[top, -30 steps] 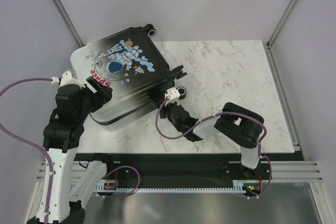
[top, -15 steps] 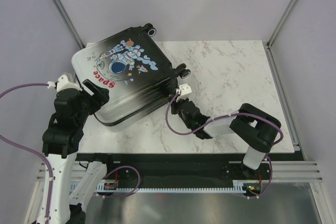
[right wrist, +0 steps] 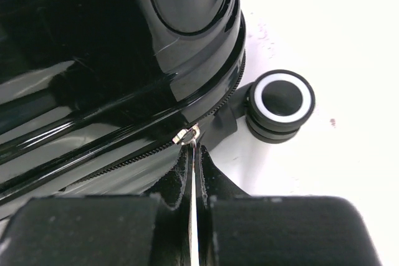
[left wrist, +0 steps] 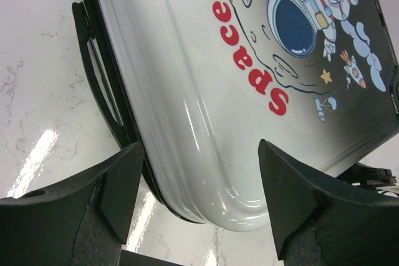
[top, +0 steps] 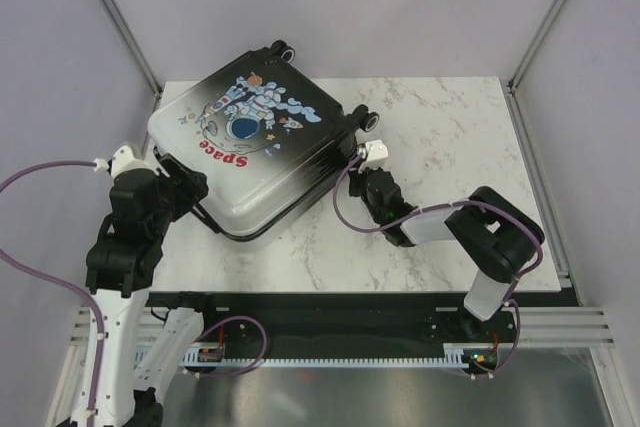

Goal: Pack the luggage
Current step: Zip the luggage at the center of the board.

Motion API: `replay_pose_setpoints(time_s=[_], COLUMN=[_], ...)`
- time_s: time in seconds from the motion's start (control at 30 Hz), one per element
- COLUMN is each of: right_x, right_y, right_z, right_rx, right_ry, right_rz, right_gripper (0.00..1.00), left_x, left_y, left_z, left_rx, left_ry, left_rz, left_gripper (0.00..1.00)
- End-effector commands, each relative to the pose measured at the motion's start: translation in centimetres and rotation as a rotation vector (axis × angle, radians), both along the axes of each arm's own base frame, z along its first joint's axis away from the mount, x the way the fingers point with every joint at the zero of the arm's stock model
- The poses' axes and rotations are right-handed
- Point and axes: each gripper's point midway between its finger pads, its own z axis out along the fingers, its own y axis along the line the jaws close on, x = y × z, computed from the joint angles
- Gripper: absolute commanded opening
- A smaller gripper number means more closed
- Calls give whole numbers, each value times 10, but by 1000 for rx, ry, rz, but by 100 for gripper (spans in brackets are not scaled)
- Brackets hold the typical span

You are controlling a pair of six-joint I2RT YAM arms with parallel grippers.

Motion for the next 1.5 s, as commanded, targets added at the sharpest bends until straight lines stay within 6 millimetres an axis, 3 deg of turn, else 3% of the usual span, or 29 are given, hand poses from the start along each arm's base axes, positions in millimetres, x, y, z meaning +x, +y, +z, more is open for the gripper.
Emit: replay_pose_setpoints(time_s=[0.0, 0.1, 0.13, 0.23, 0.37, 0.53, 0.6, 0.67, 0.9, 1.07, 1.17, 1.23, 1.27, 1.47], right_x=[27, 31, 32, 32, 28, 26, 25, 25, 23, 20, 19, 18, 18, 15], right_y=[-34, -40, -40, -42, -40, -41, -43, -44, -48, -50, -50, -50, -52, -51], right_z=[29, 33, 33, 35, 35, 37, 37, 38, 39, 37, 35, 35, 35, 32], right_rx=[-20, -42, -36, -28, -18, -15, -17, -16, -11, -12, -19, -22, -24, -38], right_ry=[-90, -98, -93, -83, -60, -50, -46, -44, -44, -36, -28, -26, -25, -16], right_rz=[-111, -109, -105, -102, -80, -79, -79, -77, -83, -84, -79, -76, -78, -65], right_gripper=[0, 0, 0, 0, 0, 0, 0, 0, 0, 0, 0, 0, 0, 0], left_x=[4, 6, 0, -7, -23, -46, -48, -50, -25, -5, 9, 8, 15, 26], left_y=[3, 8, 15, 17, 35, 43, 43, 48, 42, 54, 53, 55, 58, 53], left_z=[-6, -29, -50, -79, -99, -150, -160, -162, -174, -175, -183, -195, -191, -206], left_rx=[-23, -27, -15, -71, -129, -198, -250, -280, -285, -280, -348, -388, -413, -388], left_ry=[7, 74, 140, 195, 190, 322, 289, 259, 231, 137, 80, 77, 29, 72], left_rz=[41, 87, 137, 209, 371, 525, 561, 621, 562, 566, 562, 600, 609, 539], left_gripper=[81, 81, 81, 83, 86, 88, 87, 87, 86, 86, 85, 85, 84, 82])
